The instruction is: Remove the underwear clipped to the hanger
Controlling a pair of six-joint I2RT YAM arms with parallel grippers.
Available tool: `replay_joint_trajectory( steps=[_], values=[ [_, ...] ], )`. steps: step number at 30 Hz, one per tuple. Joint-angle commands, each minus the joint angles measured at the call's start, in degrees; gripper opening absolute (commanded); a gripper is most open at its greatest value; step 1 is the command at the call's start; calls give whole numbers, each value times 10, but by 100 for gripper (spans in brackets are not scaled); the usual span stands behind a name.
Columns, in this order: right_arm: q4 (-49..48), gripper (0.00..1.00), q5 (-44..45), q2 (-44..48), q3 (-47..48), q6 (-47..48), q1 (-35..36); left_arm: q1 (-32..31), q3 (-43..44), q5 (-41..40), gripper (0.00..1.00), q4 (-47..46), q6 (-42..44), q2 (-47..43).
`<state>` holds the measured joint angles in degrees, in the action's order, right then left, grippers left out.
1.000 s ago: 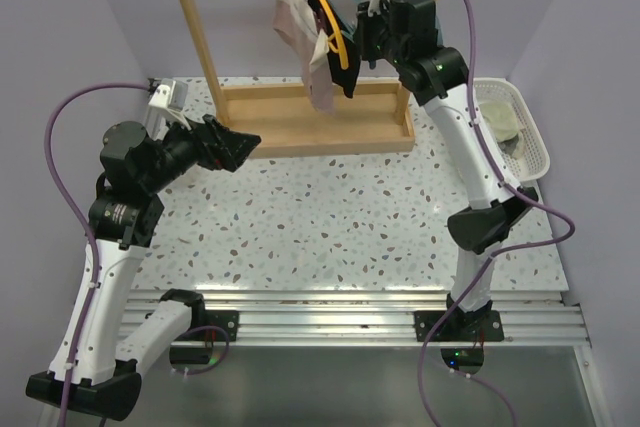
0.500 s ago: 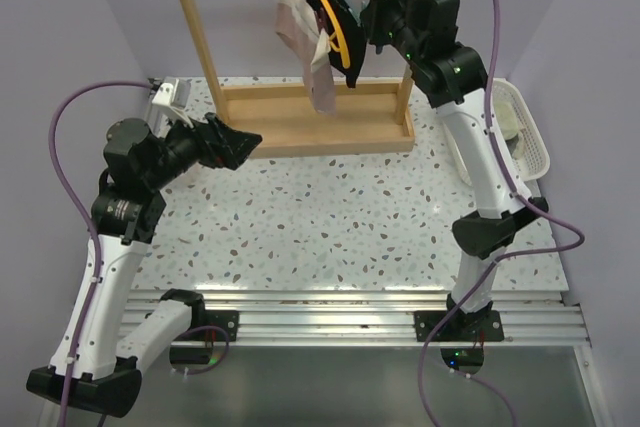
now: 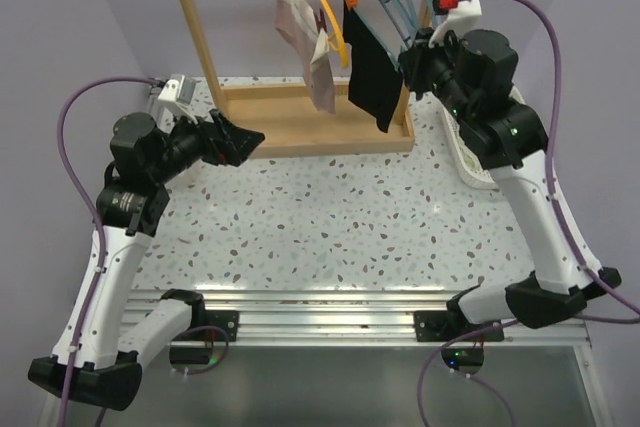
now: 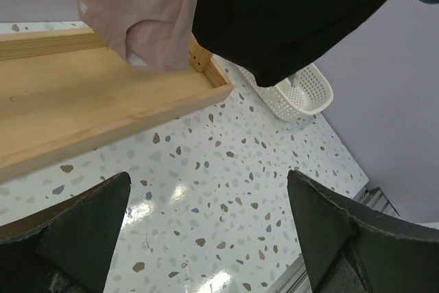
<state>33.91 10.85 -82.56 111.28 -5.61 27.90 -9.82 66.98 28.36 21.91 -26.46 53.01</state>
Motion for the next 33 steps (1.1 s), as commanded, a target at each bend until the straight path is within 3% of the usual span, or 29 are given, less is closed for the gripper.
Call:
replay_joint_trajectory(
  steps=[1,10,15,19,23,33],
  values=[
    [-33,0,-10,92,-47,-12,0,-4,17,18,100,-32,-11,6],
    [111,0,-37,282,-211,-31,0,-6,-16,84,100,-95,-52,23],
    [159,0,-50,389,-337,-92,0,-19,-56,144,100,-139,-83,46],
    [183,0,-81,421,-425,-136,0,-36,-104,186,100,-179,-113,77],
    [143,0,-104,441,-529,-178,0,-88,-118,160,100,-199,-121,96],
    [68,0,-92,443,-628,-237,29,-216,-148,77,100,-348,-253,164]
  ],
)
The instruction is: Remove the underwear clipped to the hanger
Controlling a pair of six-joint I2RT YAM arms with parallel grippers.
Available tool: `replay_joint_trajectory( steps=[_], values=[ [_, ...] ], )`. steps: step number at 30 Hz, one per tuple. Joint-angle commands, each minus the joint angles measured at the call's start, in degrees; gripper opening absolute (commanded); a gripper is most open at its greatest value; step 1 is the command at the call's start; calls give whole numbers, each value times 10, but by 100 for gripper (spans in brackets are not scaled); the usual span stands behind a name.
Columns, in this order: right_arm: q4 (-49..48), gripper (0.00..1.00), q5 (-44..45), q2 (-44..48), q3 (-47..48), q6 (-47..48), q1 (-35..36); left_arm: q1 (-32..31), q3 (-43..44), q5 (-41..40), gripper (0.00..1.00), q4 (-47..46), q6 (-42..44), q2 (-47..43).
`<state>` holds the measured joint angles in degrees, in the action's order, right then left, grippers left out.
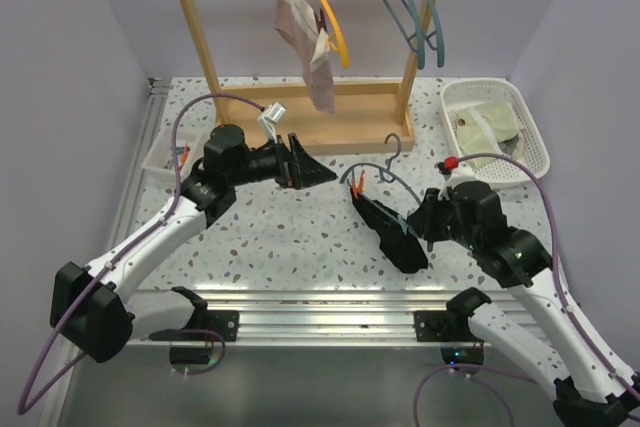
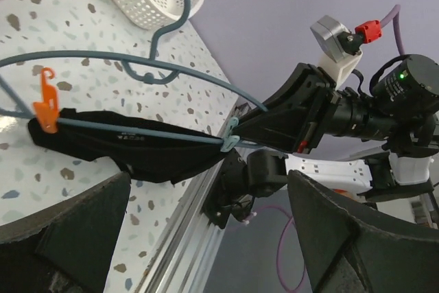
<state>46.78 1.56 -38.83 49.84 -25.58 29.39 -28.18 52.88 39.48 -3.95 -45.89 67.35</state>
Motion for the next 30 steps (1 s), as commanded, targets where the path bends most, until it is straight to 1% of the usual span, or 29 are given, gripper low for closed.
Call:
replay_joint_trajectory(
  steps=[1,2,5,7,9,11,12,14,15,18,21,23,28,30],
  values=[
    [-70,0,8,5,-19,-44,28,-46,-5,-55,100,-103,-80,28],
    [-77,0,27,6,-31,-60,35,-70,-6,-65,100,-111,-89,37],
    [-107,0,63,8,-55,-93,74,-115,-7,-99,100,-146,-134,73],
    [-120,0,77,3,-68,-105,99,-135,-5,-116,99,-178,-164,106],
    [-123,0,90,1,-74,-117,106,-160,4,-126,97,-188,-175,141],
    [-128,0,99,9,-77,-122,108,-176,29,-132,95,-165,-184,164],
    [-130,0,105,12,-77,-122,108,-180,42,-135,91,-153,-185,182],
    [-132,0,111,16,-73,-120,108,-186,47,-141,87,-121,-190,193],
    [-131,0,114,15,-70,-120,108,-186,44,-143,82,-115,-192,197],
    [-125,0,121,9,-60,-117,108,-187,40,-149,77,-98,-198,197],
    [-131,0,121,-1,-56,-111,107,-196,56,-149,74,-80,-203,208],
    [-131,0,121,-12,-50,-104,108,-204,72,-155,75,-46,-202,224],
    [-133,0,128,-17,-41,-94,108,-221,97,-150,75,-42,-217,253],
    [-134,0,131,-18,-40,-91,107,-226,106,-149,69,-35,-213,261]
  ],
)
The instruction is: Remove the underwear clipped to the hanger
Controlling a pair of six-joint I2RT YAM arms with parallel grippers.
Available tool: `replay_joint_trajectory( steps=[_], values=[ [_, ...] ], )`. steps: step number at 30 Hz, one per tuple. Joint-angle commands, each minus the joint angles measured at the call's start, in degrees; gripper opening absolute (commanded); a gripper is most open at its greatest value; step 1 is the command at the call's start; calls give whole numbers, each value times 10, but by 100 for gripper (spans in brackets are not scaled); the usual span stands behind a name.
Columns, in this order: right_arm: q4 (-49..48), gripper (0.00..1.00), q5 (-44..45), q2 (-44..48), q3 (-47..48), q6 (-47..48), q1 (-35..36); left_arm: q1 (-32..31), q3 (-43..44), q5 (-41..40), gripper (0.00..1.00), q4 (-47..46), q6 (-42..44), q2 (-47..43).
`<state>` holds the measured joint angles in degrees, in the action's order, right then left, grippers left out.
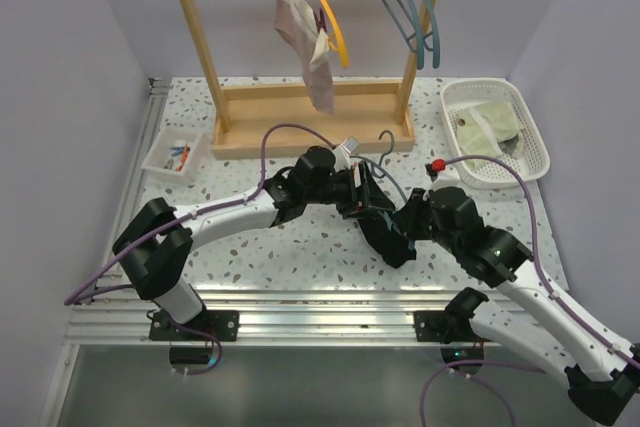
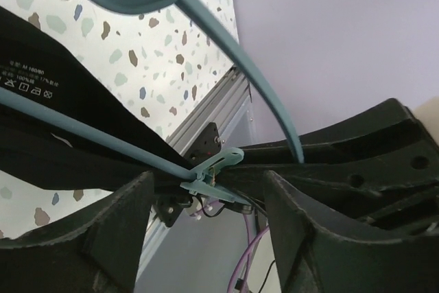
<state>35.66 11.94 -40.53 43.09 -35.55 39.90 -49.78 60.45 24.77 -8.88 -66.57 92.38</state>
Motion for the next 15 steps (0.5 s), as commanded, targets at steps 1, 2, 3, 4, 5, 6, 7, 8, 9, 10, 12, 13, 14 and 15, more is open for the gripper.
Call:
replay_joint_trajectory(
  steps=[1,2,3,4,5,6,7,8,9,10,12,13,14,15],
  values=[
    [-22,0,26,-2,30,8,2,-15,30,-4,67,15,-2,11],
    [-22,0,27,-2,31,7,3,-16,29,-6,59,16,2,10],
    [-23,0,26,-1,31,7,2,-19,29,-13,54,23,13,8],
    [-23,0,25,-2,32,7,3,-19,27,-16,51,25,20,8],
    [-23,0,24,-1,33,6,2,-20,26,-19,48,24,27,3],
    [-23,0,19,0,35,5,3,-21,23,-31,44,23,44,0],
    [-22,0,17,0,37,5,3,-22,20,-37,43,21,53,-3],
    [-21,0,13,0,38,5,3,-23,19,-41,40,16,61,-7],
    [-18,0,8,-1,39,3,3,-24,19,-50,38,12,77,-8],
    [-17,0,5,0,42,3,2,-25,20,-53,37,12,87,-7],
    [-16,0,-2,0,45,2,3,-28,29,-64,34,18,116,-2],
    [-15,0,-10,-1,49,1,3,-29,32,-69,34,20,129,-1],
    [-14,0,-16,-1,51,0,3,-30,39,-76,33,23,139,2],
    [-10,0,-21,-2,54,0,3,-32,43,-89,33,35,161,2]
  ],
)
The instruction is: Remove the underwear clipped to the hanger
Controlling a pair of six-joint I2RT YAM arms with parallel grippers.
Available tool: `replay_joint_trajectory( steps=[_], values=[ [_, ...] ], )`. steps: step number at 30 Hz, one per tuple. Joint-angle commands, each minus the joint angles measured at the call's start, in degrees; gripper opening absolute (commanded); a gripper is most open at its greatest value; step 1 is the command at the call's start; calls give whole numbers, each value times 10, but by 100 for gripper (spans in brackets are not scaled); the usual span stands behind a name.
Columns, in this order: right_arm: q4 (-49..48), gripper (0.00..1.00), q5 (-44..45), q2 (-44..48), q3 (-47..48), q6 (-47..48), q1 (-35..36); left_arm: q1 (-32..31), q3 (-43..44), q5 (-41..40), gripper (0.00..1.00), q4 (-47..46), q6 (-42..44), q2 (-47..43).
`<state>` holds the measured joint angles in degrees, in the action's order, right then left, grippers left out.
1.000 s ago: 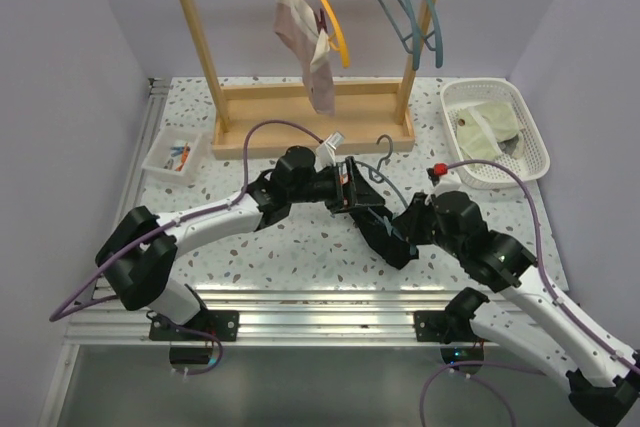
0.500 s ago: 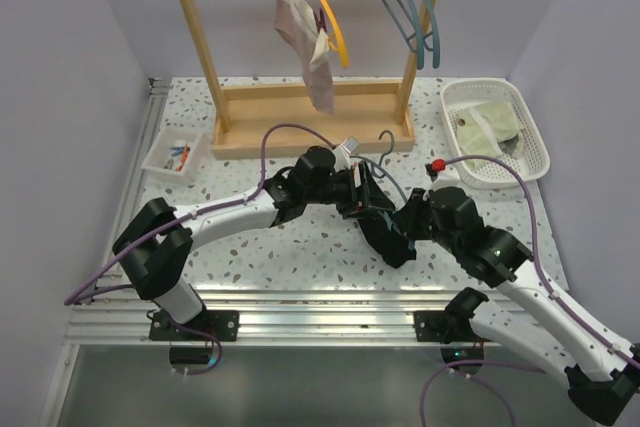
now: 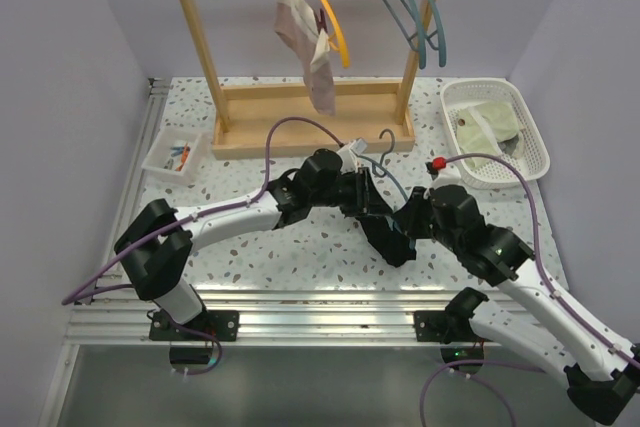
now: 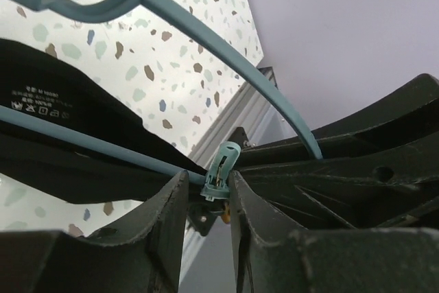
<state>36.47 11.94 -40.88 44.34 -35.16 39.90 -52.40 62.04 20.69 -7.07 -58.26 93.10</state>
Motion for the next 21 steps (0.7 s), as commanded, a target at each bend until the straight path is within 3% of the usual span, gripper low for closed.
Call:
replay_joint_trajectory(
  steps=[1,11,21],
  values=[
    [-15,0,-31,0,50,-9,3,-6,31,-55,33,21,90,-5],
    [69,0,-68,-19,125,-18,2,-7,48,-151,26,91,205,-8],
    [99,0,-49,-21,152,-16,3,-3,20,-202,23,101,242,-27]
  ],
)
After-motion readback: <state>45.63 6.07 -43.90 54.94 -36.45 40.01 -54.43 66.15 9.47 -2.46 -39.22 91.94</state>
